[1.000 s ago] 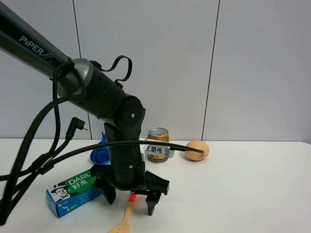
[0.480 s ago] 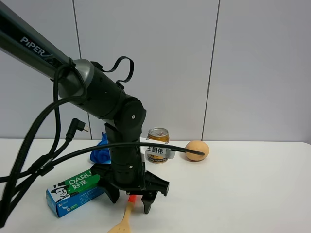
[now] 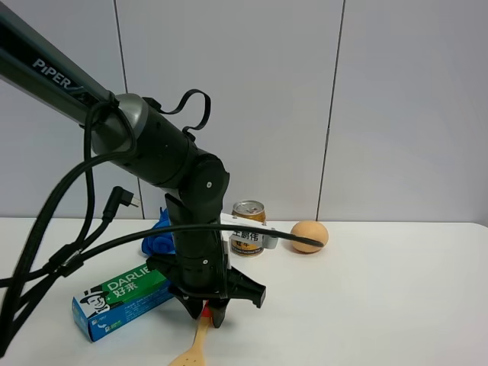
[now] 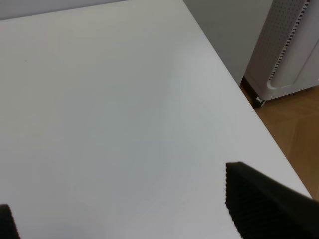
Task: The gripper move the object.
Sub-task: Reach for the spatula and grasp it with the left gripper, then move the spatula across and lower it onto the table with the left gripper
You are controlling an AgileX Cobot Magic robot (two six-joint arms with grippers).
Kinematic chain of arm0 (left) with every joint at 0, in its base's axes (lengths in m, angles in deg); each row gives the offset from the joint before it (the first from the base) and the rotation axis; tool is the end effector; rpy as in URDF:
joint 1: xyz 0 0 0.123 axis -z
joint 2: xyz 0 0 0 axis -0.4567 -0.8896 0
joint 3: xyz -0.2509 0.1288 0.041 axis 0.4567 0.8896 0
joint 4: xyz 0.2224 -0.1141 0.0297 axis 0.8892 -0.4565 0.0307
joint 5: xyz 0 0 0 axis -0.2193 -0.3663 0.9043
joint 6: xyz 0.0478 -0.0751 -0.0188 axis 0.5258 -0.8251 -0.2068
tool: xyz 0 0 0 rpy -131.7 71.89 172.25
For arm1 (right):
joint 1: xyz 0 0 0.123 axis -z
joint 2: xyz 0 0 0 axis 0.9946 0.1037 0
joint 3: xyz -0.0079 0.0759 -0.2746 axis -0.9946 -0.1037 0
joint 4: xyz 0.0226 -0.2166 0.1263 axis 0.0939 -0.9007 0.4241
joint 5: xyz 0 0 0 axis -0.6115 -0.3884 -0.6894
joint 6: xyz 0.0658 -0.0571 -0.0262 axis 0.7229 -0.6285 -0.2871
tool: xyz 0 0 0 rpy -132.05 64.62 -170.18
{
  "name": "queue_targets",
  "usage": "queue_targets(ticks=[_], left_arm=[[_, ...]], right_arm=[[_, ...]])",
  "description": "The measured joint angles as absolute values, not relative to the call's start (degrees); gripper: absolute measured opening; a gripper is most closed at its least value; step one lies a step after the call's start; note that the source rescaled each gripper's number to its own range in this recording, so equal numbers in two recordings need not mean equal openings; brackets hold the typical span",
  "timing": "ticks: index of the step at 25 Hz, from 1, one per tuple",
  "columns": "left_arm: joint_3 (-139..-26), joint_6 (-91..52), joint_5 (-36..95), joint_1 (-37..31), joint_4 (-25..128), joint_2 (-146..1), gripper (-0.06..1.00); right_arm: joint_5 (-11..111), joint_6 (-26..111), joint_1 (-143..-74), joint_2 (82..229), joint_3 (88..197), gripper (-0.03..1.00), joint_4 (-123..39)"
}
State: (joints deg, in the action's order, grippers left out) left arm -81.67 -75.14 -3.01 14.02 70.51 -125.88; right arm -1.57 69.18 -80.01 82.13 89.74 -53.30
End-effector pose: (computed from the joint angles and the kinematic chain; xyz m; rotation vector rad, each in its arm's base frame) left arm 0.3170 -0.2703 0.0855 0.6148 2.8704 -0.0685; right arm -0.0035 -0.0049 0.2723 0.1421 2.0547 -0.0812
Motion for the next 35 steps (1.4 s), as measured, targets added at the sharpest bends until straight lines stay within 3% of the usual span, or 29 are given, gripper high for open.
queue_targets(ticks=[3, 17, 26, 35], left_arm=[[-81.7, -74.1, -3.5, 14.0, 70.6, -125.9, 0.0], [-83.1, -68.4, -14.9, 14.0, 68.0, -121.1, 0.0], [-102.9, -59.7, -34.5, 14.0, 66.7, -115.0, 0.0], [-122.9, -47.6, -36.0, 15.1, 71.8, -114.7, 0.0]], right_arm=[[-1.6, 69.2, -80.0, 82.1, 89.7, 1.0, -53.3], [-1.6, 69.2, -80.0, 82.1, 89.7, 1.0, -53.3], [-1.6, 69.2, -80.0, 82.1, 89.7, 1.0, -53.3], [-1.6, 69.2, -80.0, 82.1, 89.7, 1.0, -53.3]])
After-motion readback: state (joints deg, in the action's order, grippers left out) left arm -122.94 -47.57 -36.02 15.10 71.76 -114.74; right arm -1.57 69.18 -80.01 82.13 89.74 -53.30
